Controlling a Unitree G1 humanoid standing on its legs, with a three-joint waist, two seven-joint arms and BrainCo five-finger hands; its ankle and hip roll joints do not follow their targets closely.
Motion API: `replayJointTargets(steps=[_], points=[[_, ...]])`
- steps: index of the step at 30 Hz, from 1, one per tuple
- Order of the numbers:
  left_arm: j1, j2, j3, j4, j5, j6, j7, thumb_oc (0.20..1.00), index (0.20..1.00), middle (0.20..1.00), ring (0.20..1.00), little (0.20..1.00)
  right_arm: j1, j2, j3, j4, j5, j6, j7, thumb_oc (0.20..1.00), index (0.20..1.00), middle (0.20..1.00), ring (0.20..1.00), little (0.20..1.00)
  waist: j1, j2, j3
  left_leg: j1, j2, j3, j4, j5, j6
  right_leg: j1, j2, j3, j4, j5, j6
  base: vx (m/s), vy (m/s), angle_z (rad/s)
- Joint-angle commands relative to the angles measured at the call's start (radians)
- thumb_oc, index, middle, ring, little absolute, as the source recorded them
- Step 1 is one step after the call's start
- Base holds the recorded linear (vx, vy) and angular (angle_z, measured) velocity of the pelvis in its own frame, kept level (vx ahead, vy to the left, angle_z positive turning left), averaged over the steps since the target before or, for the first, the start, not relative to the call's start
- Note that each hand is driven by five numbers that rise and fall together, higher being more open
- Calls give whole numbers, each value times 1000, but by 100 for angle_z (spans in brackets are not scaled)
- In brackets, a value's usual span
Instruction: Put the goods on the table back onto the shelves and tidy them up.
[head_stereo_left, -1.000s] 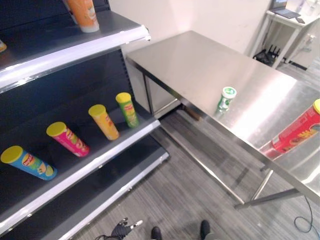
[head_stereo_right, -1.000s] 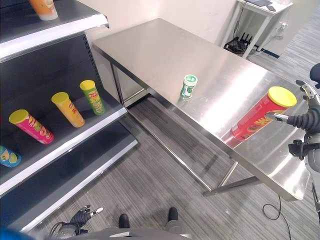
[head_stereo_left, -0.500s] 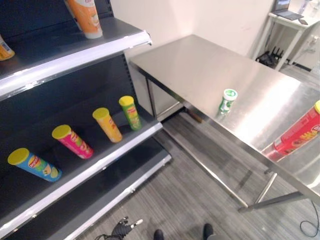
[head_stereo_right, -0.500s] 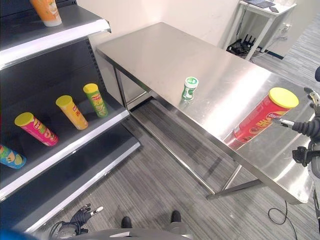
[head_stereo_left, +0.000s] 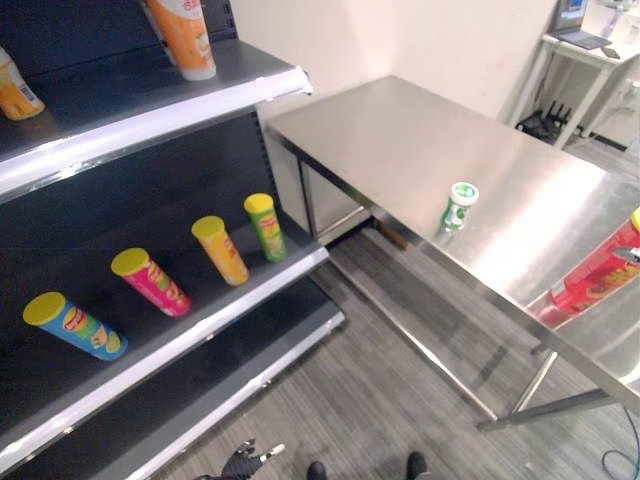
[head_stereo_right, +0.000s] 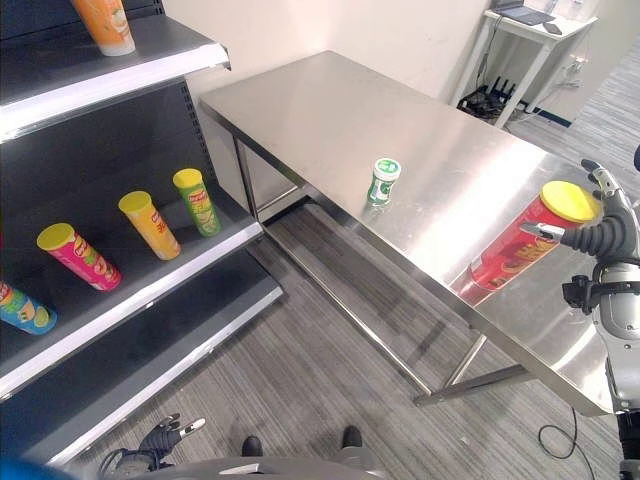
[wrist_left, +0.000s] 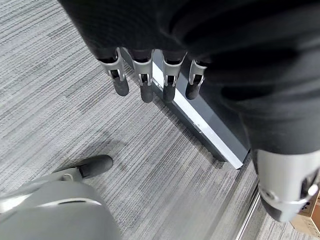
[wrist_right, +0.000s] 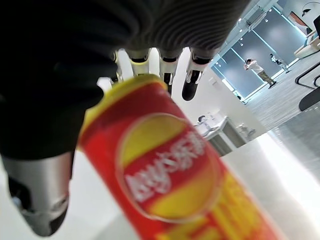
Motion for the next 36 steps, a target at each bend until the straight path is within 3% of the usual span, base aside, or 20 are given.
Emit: replayJointTargets(steps=[1,21,22,36], points=[[-73,14,-10,49,-11,-16,13,1000,1000,1000,1000,1000,-90,-80,-5,33,-18,-14,-32,1000,1000,1000,1000,1000,40,-11,5,25,50,-6,24,-78,-53,32,-24,12,56,-119,44,1,-15,9],[-68,17,-17,45,-31,-16,19,1000,1000,1000,1000,1000,-130,-82,55,80,21,-13,-18,1000,1000,1000,1000,1000,53,-15,7,25,53,-16,22,-77,-57,42,-20,-4,50,-123,42,0,-3,2],[-69,16,-15,44,-30,-16,21,1000,1000,1000,1000,1000,-136,-74,55,79,13,-13,-30,200,200,200,200,200,54,-15,7,25,54,-18,21,-77,-56,42,-21,-6,49,-124,42,0,0,0],[-68,16,-9,38,-19,-13,26,1000,1000,1000,1000,1000,-96,-48,-6,48,-29,-10,-79,200,200,200,200,200,49,-14,5,30,51,-18,21,-82,-54,46,-21,-7,49,-127,42,0,0,0]])
